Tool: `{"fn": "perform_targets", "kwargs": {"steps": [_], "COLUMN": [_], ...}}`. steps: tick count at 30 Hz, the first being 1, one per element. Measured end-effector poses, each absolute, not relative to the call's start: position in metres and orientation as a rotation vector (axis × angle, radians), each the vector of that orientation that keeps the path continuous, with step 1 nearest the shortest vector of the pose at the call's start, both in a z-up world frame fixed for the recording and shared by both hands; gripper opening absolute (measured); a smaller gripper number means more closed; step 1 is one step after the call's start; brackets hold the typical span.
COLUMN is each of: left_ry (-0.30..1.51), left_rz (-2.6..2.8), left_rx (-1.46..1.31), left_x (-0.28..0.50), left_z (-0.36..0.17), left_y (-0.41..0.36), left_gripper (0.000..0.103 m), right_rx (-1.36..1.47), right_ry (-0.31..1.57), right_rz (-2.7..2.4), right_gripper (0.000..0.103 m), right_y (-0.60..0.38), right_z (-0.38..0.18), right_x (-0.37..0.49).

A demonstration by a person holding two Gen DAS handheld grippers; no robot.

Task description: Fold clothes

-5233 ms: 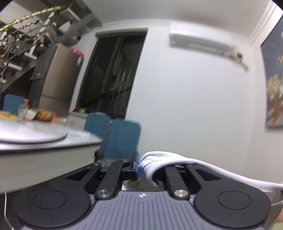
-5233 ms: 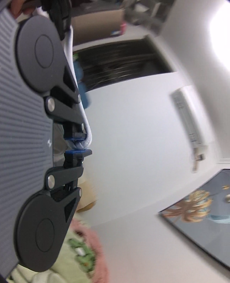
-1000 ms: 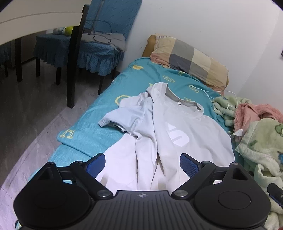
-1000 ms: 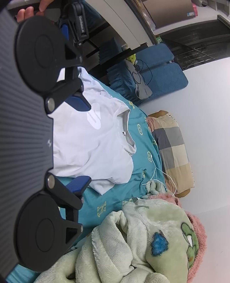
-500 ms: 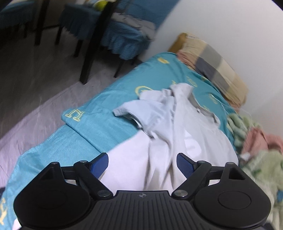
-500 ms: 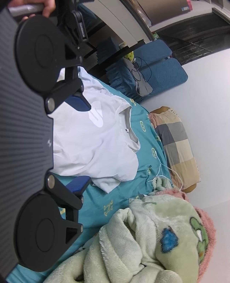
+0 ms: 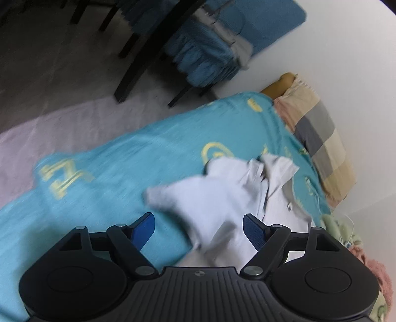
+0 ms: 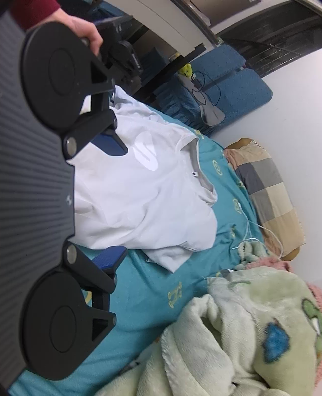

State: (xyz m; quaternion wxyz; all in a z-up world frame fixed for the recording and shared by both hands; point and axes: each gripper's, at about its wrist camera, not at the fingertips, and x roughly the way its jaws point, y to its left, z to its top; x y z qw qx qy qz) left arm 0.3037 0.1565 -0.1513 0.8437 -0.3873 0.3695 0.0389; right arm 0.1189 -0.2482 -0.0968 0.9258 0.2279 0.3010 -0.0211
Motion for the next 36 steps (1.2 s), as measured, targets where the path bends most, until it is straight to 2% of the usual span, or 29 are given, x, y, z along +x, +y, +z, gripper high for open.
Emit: {"fn": "perform_targets", "kwargs": {"steps": [2, 3, 5, 8, 16, 20, 24, 27, 32, 35, 36], "left_ry": [0.761, 0.760, 0.771, 0.757, 0.699, 0.759, 0.775, 0.780, 0.784, 0.772, 0.768], "left_rz": [0.076, 0.083, 0.084, 0.085, 0.167, 0.230, 0.209, 0.187, 0.137, 0.101, 0.088], "left_rx": [-0.788, -0.765, -0.711, -0.627, -0.340, -0.161, -0.184, -0.200, -0.164, -0.154, -0.152], "left_x": [0.317, 0.323, 0.336, 0.353, 0.415, 0.442, 0.442, 0.429, 0.392, 0.355, 0.342], "left_z": [-0.155, -0.156, -0.157, -0.144, -0.092, -0.109, -0.136, -0.141, -0.123, -0.103, -0.096], "left_y": [0.153, 0.151, 0.151, 0.153, 0.163, 0.161, 0.171, 0.175, 0.179, 0.172, 0.170], "left_gripper": [0.051, 0.044, 0.014, 0.009, 0.007, 0.008, 0.009, 0.018, 0.045, 0.051, 0.051], "right_rx": [0.461, 0.459, 0.462, 0.469, 0.424, 0.411, 0.427, 0.442, 0.455, 0.446, 0.438], "right_ry": [0.628, 0.635, 0.649, 0.661, 0.651, 0.647, 0.640, 0.627, 0.618, 0.603, 0.597], "right_rz": [-0.047, -0.050, -0.055, -0.061, -0.086, -0.111, -0.138, -0.158, -0.169, -0.156, -0.153], "right_gripper": [0.081, 0.081, 0.081, 0.081, 0.081, 0.081, 0.081, 0.081, 0.081, 0.080, 0.077], "right_y": [-0.248, -0.249, -0.250, -0.251, -0.251, -0.254, -0.260, -0.265, -0.269, -0.267, -0.266], "right_z": [-0.101, -0.104, -0.109, -0.113, -0.117, -0.121, -0.125, -0.128, -0.129, -0.126, -0.124], "right_x": [0.125, 0.129, 0.134, 0.138, 0.143, 0.149, 0.153, 0.155, 0.157, 0.154, 0.152]}}
